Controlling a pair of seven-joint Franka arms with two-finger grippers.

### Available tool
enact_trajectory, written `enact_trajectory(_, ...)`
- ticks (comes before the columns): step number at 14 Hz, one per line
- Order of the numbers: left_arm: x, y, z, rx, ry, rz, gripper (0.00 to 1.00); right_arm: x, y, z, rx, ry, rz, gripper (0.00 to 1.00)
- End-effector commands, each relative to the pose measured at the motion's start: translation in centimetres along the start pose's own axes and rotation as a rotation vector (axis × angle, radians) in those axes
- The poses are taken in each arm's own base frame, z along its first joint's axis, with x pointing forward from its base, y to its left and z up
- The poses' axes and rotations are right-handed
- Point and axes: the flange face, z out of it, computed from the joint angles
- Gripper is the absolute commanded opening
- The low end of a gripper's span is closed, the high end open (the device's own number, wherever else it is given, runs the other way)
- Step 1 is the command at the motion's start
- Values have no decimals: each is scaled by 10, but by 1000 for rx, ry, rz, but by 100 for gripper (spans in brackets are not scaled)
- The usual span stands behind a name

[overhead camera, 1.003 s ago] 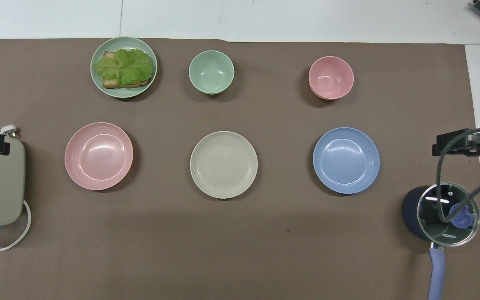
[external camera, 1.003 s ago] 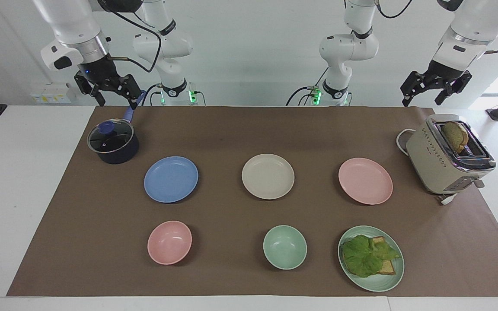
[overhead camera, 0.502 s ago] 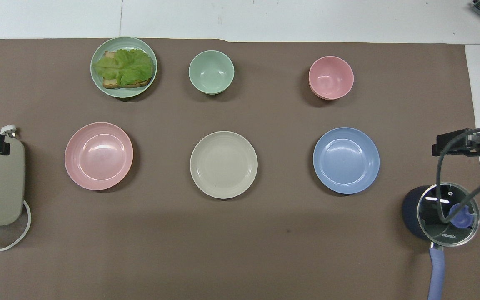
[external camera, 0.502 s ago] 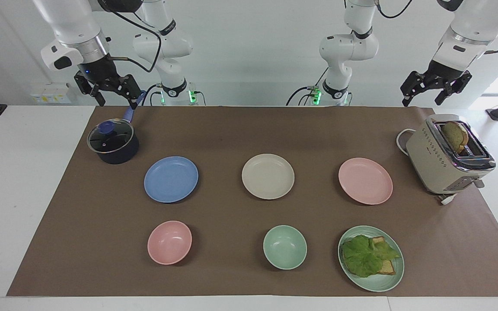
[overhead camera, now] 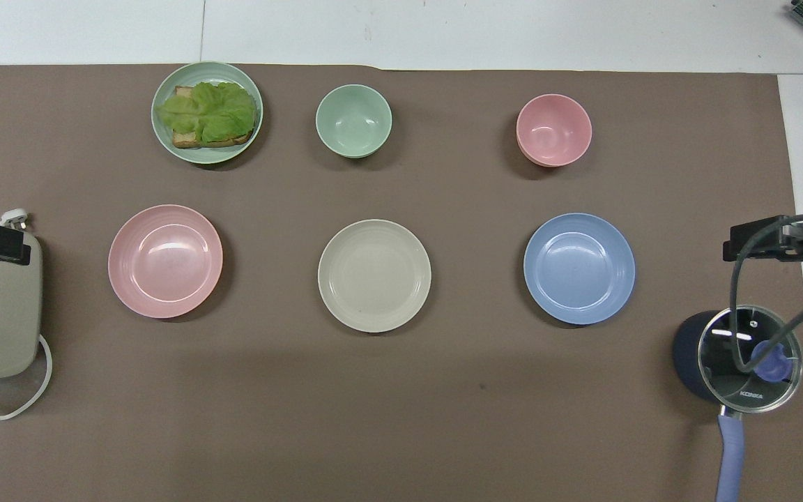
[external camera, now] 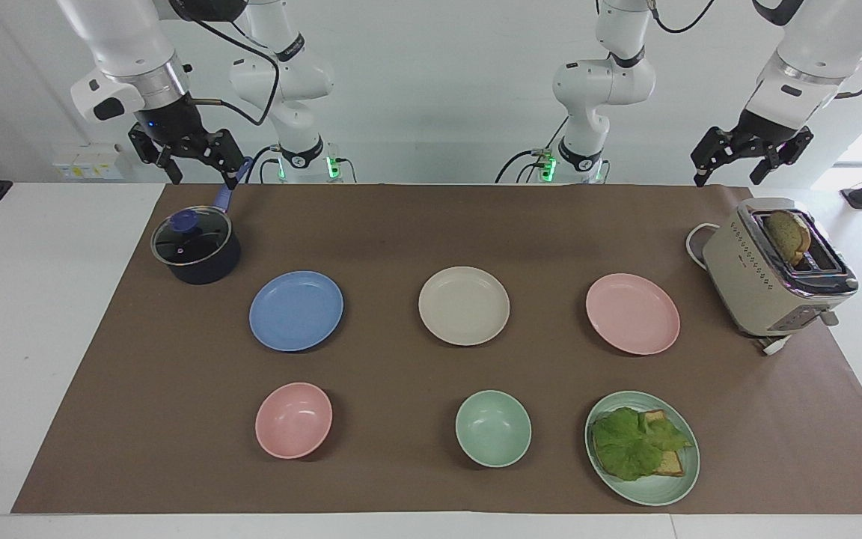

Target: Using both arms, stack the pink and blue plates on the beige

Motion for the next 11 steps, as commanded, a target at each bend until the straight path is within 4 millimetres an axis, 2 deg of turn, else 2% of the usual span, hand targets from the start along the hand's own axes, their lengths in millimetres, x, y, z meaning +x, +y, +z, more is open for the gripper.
enact_trajectory(1,1,-26,31,-8,4,-37,100,-2,2,-4,-3,3,-14,100)
enact_trajectory(6,12,-36,88,-8,28,-38,100,-2,2,-4,-3,3,-14,100)
enact_trajectory(11,30,-43,156,-7,34,-41,100,-2,2,-4,-3,3,-14,100)
